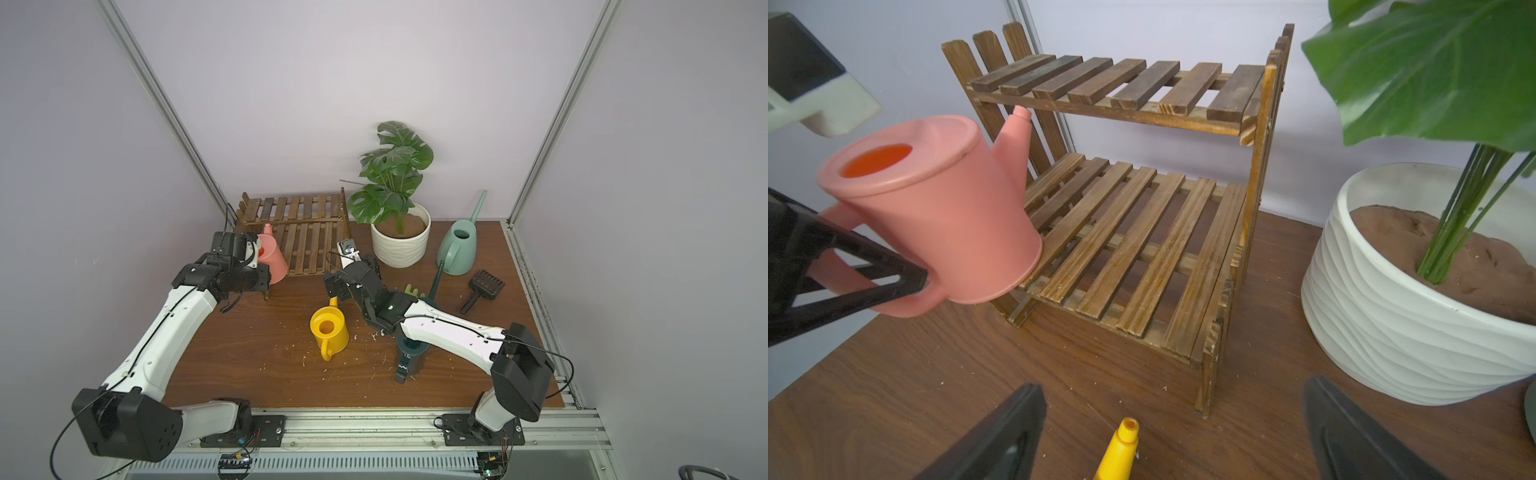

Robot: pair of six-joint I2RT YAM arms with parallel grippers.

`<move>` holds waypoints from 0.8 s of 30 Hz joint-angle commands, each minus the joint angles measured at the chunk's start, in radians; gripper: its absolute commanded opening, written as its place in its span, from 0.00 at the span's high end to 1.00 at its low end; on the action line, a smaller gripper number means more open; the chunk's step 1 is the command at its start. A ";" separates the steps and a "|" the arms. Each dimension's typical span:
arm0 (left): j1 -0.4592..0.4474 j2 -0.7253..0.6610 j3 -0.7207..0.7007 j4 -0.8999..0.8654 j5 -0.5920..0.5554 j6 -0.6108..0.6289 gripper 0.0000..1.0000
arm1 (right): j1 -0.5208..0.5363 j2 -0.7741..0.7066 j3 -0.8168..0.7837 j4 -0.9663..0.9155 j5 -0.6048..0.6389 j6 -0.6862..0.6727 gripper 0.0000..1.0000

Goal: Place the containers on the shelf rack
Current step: 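Place the container on the shelf.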

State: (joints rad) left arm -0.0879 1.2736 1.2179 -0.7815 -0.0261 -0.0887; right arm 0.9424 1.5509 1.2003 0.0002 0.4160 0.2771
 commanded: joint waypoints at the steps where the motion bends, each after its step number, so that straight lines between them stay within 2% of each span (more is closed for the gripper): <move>1: -0.013 -0.022 0.007 -0.001 -0.008 0.005 0.59 | -0.002 -0.038 -0.016 0.000 0.013 0.014 0.01; 10: -0.013 -0.068 -0.023 -0.001 -0.016 0.015 0.51 | -0.003 -0.047 -0.022 -0.001 0.010 0.019 0.01; 19: -0.013 -0.167 -0.062 -0.008 -0.026 0.028 0.37 | 0.000 -0.068 -0.033 -0.011 0.012 0.027 0.01; 21: -0.013 -0.207 -0.057 -0.016 -0.035 0.036 0.29 | 0.004 -0.076 -0.040 -0.019 0.012 0.034 0.01; 24: -0.013 -0.280 -0.049 -0.018 -0.043 0.071 0.11 | 0.018 -0.082 -0.037 -0.053 0.022 0.049 0.03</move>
State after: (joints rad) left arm -0.0891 1.0534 1.1614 -0.7849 -0.0494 -0.0555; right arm 0.9455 1.5043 1.1721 -0.0143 0.4225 0.3042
